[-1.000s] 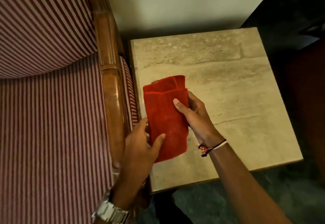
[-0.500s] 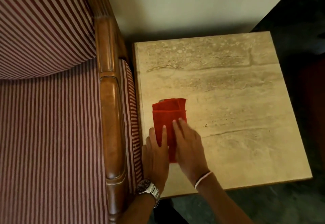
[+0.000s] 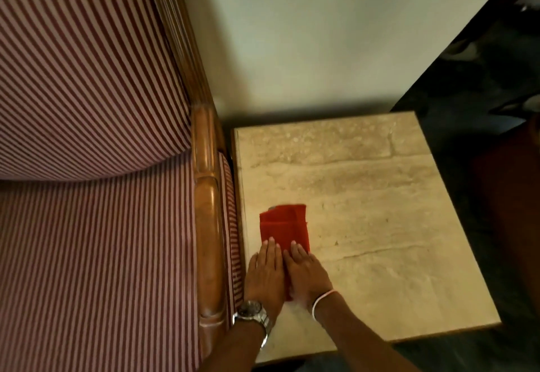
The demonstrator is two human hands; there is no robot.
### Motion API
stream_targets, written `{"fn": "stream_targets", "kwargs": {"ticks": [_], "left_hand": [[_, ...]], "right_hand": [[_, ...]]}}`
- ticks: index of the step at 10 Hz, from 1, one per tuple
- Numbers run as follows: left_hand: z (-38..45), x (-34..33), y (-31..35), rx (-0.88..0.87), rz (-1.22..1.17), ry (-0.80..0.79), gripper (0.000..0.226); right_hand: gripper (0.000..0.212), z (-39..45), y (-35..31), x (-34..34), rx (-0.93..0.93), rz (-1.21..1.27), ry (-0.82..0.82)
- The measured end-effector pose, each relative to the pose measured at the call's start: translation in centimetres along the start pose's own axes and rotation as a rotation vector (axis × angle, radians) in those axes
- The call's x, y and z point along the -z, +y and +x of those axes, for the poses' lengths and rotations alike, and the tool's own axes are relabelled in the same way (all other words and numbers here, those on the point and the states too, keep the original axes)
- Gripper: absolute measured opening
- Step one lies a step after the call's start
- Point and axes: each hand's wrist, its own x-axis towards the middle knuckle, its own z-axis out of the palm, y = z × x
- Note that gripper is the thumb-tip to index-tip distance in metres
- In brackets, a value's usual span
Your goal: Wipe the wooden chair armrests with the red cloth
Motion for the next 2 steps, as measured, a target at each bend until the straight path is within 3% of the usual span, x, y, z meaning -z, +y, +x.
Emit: {"fn": "stream_targets", "kwargs": {"ticks": [2], "left_hand": [[-3.6, 7.8, 0.4, -0.105, -0.061, 0.197, 0.072]], "right_hand": [[0.084, -3.7, -0.9, 8.9, 0.004, -0.035, 0.082]]}}
